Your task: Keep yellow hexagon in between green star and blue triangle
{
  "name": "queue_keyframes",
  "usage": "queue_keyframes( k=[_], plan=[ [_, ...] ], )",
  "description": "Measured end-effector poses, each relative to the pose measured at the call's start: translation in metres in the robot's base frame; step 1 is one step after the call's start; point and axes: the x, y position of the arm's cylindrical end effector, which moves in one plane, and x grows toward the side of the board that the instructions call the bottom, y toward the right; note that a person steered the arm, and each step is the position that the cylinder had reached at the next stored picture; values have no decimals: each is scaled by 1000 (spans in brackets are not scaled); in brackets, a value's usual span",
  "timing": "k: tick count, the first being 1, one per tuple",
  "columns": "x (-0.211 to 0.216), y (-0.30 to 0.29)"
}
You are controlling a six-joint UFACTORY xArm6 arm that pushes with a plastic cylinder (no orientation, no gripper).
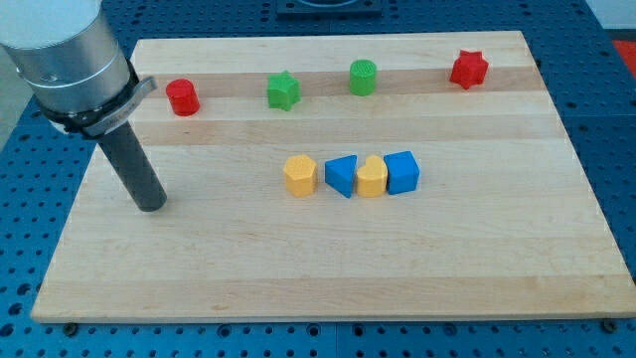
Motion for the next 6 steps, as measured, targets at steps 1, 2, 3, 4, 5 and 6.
queue_keyframes(
  k=[1, 2, 3, 4, 5, 6],
  plan=[
    [35, 23],
    [56, 79],
    [44, 140],
    [17, 161],
    [-20, 162],
    [-61, 162]
  ],
)
